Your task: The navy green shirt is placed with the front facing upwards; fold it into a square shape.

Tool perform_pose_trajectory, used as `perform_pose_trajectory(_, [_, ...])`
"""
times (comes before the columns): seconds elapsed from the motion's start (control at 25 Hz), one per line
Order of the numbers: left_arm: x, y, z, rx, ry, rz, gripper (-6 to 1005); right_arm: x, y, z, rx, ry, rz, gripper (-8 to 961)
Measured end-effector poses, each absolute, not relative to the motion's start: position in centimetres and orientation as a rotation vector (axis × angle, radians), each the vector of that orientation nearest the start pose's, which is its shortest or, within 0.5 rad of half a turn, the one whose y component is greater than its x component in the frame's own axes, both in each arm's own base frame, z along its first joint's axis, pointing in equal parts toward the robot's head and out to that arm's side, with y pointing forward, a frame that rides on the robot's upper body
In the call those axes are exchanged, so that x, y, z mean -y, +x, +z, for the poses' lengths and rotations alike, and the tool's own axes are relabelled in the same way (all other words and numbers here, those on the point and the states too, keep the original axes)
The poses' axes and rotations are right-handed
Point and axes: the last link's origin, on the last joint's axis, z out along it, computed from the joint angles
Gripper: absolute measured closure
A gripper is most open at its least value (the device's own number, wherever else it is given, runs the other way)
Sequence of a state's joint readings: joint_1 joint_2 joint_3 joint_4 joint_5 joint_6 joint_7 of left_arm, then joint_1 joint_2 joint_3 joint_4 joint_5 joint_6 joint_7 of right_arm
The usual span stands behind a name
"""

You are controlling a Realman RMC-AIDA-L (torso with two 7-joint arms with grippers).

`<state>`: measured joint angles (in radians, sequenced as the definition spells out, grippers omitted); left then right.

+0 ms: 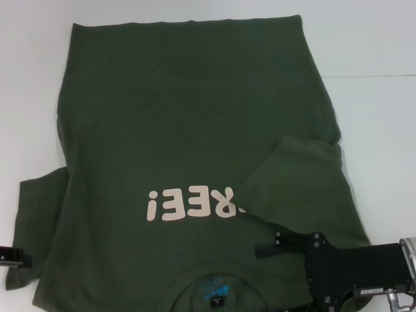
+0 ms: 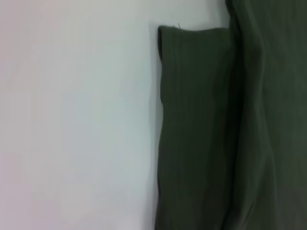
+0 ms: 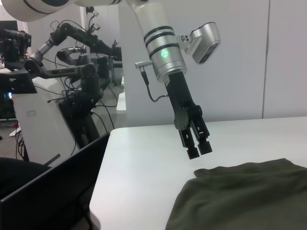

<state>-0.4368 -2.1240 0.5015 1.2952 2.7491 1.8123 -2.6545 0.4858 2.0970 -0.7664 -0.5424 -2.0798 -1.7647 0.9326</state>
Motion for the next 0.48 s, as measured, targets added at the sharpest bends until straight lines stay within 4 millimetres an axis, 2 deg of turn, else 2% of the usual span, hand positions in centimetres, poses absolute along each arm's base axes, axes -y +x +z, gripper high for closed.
perform_pose_trajectory(0.48, [-28.16, -33.31, 8.60, -2.646, 2.345, -0.010, 210, -26.61, 26.38, -3.71, -0.106, -3.009, 0.791, 38])
